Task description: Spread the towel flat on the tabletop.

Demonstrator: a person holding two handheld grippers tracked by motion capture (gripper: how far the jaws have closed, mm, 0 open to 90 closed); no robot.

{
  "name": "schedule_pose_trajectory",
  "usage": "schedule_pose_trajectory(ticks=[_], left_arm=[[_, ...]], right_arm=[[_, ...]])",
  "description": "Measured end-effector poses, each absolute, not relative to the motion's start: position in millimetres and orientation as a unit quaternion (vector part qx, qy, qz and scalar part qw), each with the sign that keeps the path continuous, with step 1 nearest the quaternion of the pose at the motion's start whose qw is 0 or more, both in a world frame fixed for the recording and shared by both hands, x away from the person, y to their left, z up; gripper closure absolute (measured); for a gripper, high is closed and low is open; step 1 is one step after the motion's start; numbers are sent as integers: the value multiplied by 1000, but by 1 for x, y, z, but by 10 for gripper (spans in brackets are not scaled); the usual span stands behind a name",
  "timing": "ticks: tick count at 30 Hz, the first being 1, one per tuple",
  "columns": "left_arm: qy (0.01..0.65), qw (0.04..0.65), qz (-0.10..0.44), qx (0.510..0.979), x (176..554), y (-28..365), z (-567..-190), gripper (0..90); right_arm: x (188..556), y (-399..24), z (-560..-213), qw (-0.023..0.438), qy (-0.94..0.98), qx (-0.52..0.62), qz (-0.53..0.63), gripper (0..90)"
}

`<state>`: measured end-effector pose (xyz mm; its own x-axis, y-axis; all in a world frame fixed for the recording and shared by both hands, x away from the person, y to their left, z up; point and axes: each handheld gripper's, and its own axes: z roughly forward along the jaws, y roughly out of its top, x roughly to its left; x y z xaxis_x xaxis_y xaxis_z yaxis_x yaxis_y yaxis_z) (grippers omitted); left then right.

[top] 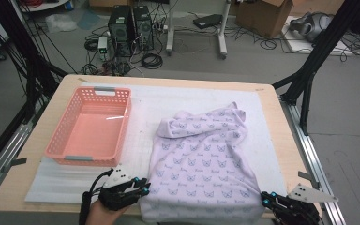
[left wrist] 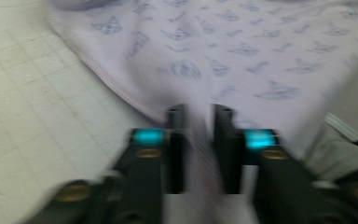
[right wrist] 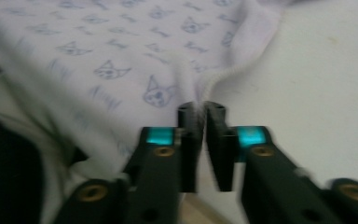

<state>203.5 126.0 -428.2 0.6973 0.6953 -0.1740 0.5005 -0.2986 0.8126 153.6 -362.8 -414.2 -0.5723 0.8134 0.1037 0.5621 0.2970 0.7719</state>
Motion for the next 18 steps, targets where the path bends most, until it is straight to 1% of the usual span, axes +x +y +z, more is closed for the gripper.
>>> schedule_pose_trajectory(ticks=[1, 2, 3, 7, 10, 14, 15, 16, 18], left_arm=[[380, 461, 108, 795, 206, 124, -431, 525], [384, 461, 111, 792, 209, 122, -433, 497], [390, 458, 115, 790, 212, 120, -434, 480], [413, 448, 129, 782, 231, 110, -440, 464], [424, 430, 145, 784, 248, 100, -446, 451], [428, 410, 177, 786, 263, 91, -451, 439], [429, 407, 177, 787, 266, 89, -451, 443], [429, 408, 177, 786, 267, 87, -451, 441], [421, 400, 184, 793, 267, 84, -451, 436]], right_arm=[[156, -360, -416, 163, 788, 443, 394, 659], [159, -357, -419, 165, 786, 449, 391, 633], [162, -354, -421, 165, 786, 450, 391, 626], [180, -340, -426, 183, 789, 453, 373, 560], [202, -334, -430, 207, 782, 464, 360, 520], [230, -332, -439, 217, 771, 483, 352, 500], [236, -331, -442, 213, 769, 490, 351, 494], [242, -332, -446, 209, 768, 496, 347, 497], [248, -333, -450, 209, 761, 498, 359, 534]])
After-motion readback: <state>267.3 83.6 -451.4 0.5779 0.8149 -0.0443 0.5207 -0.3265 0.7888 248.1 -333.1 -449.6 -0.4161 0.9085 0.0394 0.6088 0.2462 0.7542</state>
